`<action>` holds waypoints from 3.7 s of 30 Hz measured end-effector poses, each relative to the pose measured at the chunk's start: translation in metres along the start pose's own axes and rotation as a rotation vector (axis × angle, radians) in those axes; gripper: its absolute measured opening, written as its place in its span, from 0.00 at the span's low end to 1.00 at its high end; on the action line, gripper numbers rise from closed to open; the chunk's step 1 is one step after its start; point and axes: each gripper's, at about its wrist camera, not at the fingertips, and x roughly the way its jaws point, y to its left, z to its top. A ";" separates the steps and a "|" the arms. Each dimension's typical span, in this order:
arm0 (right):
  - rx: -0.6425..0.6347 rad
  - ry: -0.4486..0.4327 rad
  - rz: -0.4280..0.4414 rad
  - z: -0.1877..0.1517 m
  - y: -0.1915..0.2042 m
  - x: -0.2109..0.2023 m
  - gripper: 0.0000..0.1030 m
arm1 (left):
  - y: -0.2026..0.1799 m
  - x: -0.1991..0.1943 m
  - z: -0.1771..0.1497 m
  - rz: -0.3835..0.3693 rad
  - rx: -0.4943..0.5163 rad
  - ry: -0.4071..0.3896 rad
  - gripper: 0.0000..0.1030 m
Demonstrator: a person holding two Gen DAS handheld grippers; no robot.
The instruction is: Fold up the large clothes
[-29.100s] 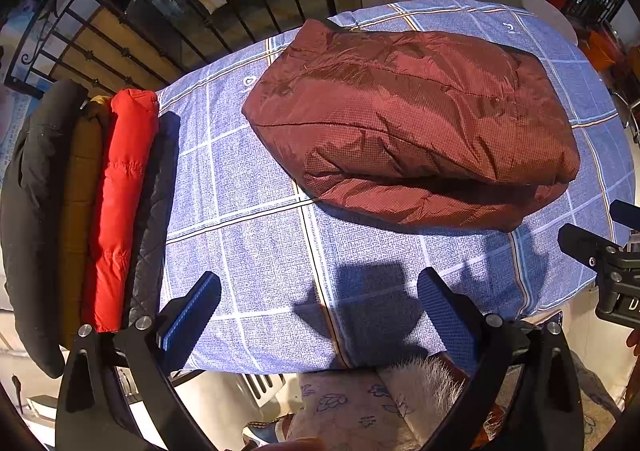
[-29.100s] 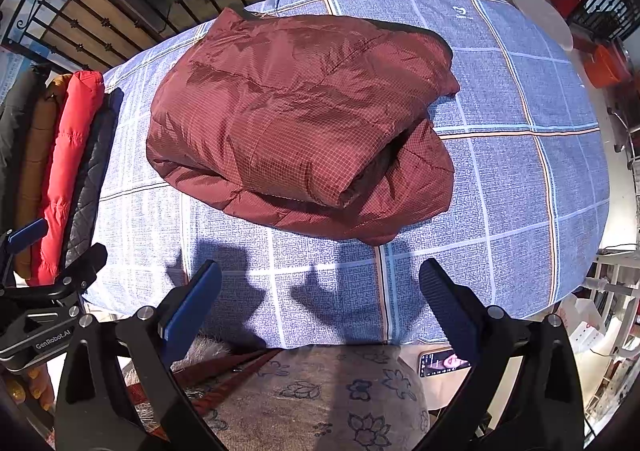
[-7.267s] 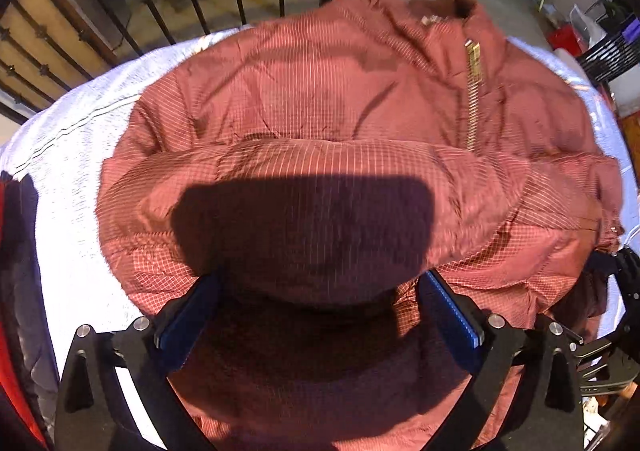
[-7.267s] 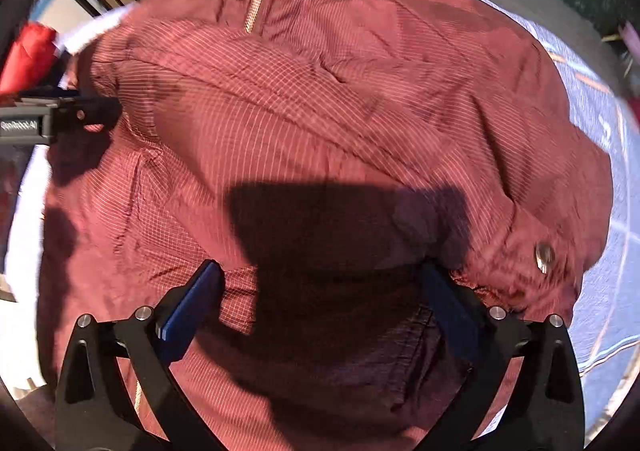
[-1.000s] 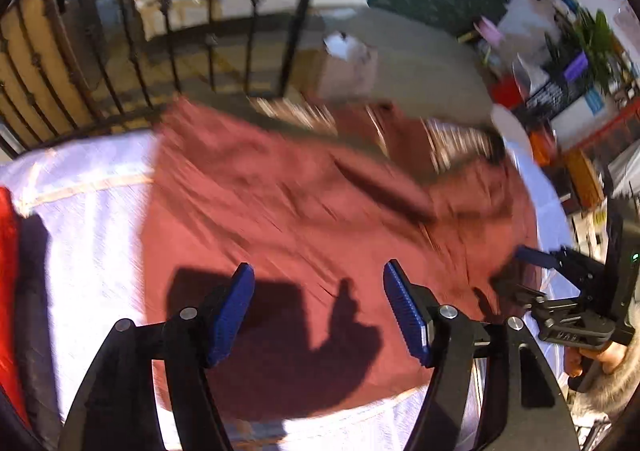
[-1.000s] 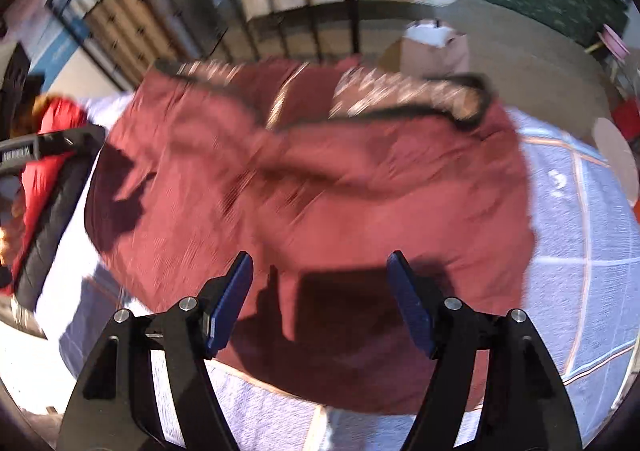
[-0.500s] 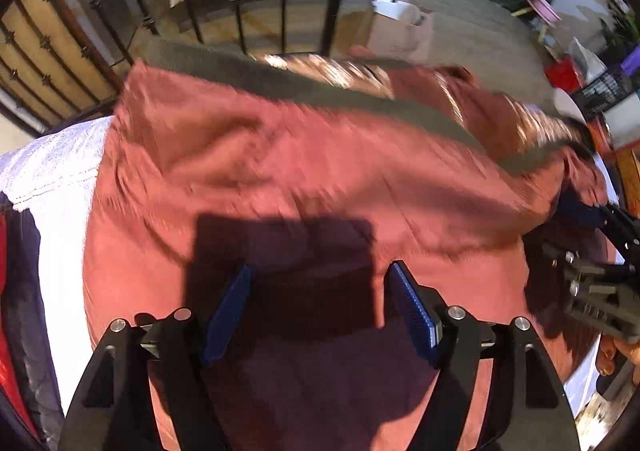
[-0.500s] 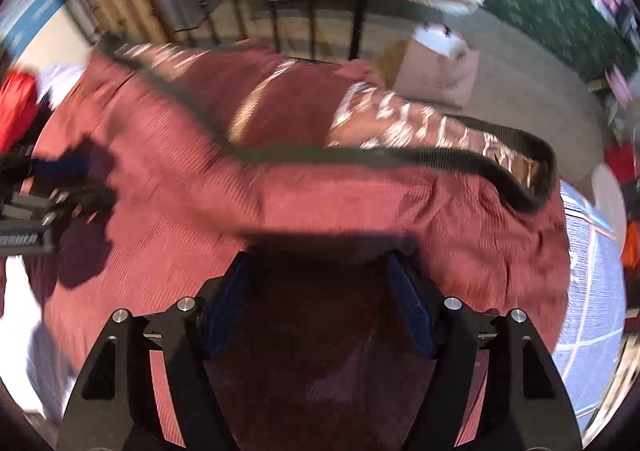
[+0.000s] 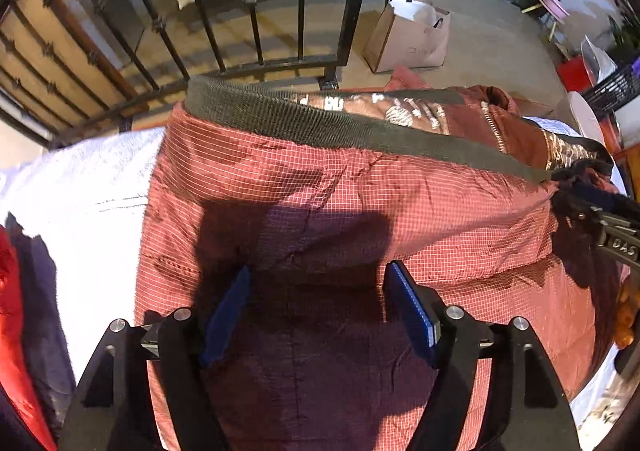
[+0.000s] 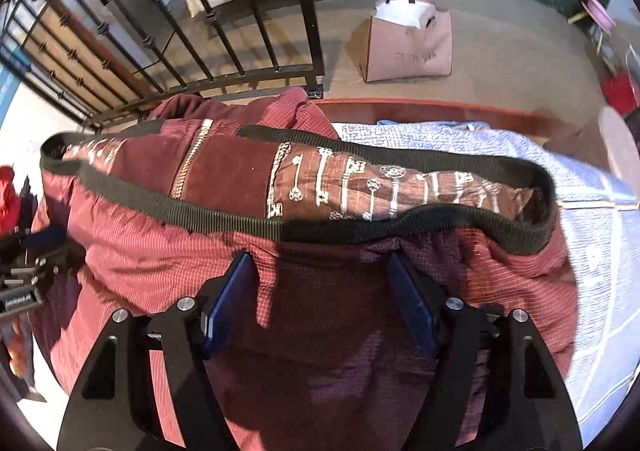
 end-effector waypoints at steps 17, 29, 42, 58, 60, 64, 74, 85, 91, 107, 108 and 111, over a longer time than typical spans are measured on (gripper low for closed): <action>0.216 -0.052 -0.106 -0.106 -0.058 -0.095 0.81 | 0.042 -0.076 -0.099 0.014 -0.135 -0.146 0.84; 0.182 -0.027 -0.117 -0.138 -0.051 -0.106 0.81 | 0.072 -0.090 -0.130 -0.027 -0.233 -0.119 0.84; 0.508 0.038 0.222 -0.149 -0.135 -0.064 0.81 | 0.091 -0.037 -0.103 -0.113 -0.269 -0.002 0.86; 0.554 0.142 0.385 -0.155 -0.154 -0.014 0.95 | 0.131 0.011 -0.073 -0.257 -0.414 0.057 0.95; 0.550 0.143 0.389 -0.157 -0.158 -0.016 0.95 | 0.130 0.016 -0.065 -0.278 -0.457 0.061 0.95; 0.545 0.144 0.399 -0.159 -0.161 -0.016 0.95 | 0.114 0.033 -0.058 -0.326 -0.472 0.120 0.95; 0.465 0.214 0.370 -0.142 -0.159 -0.006 0.95 | 0.107 0.029 -0.060 -0.326 -0.437 0.155 0.94; 0.321 0.258 0.313 -0.123 -0.157 -0.002 0.95 | 0.106 0.036 -0.060 -0.317 -0.456 0.161 0.95; 0.376 0.208 0.407 -0.132 -0.169 0.016 0.96 | 0.100 0.037 -0.054 -0.297 -0.429 0.164 0.89; 0.518 -0.007 0.407 -0.164 -0.126 -0.059 0.22 | 0.052 -0.052 -0.060 -0.203 -0.191 -0.020 0.17; 0.516 -0.013 0.419 -0.168 -0.123 -0.067 0.21 | 0.049 -0.066 -0.064 -0.211 -0.176 -0.045 0.17; 0.493 -0.014 0.446 -0.191 -0.103 -0.093 0.19 | 0.035 -0.103 -0.081 -0.234 -0.130 -0.099 0.16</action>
